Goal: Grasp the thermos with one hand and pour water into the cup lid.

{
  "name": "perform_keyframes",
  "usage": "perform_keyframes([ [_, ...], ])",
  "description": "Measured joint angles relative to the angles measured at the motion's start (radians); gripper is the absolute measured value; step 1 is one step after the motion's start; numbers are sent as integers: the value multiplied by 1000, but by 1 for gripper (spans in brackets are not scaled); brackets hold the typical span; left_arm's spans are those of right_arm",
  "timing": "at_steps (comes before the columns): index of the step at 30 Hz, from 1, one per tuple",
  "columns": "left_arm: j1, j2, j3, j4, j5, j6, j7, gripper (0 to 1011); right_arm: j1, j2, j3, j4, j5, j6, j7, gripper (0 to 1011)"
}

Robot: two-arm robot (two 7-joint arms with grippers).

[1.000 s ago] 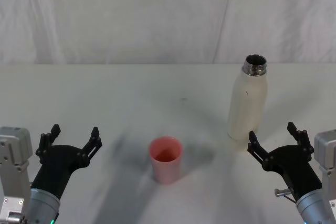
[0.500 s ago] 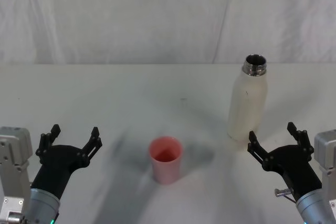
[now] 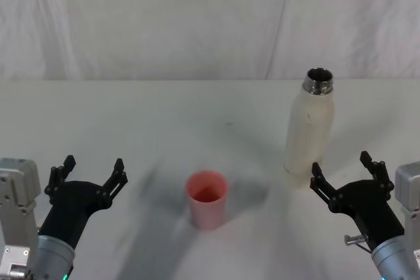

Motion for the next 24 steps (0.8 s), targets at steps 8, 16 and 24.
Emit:
perform_keyframes([
  [8, 0, 0, 0, 0, 0, 0, 0, 1001, -16, -15, 17, -24, -13, 7, 21, 1001],
  [16, 0, 0, 0, 0, 0, 0, 0, 1001, -29, -14, 42, -55, 1, 24, 79, 1001],
  [24, 0, 0, 0, 0, 0, 0, 0, 1001, -29, -13, 62, -71, 17, 47, 134, 1001],
])
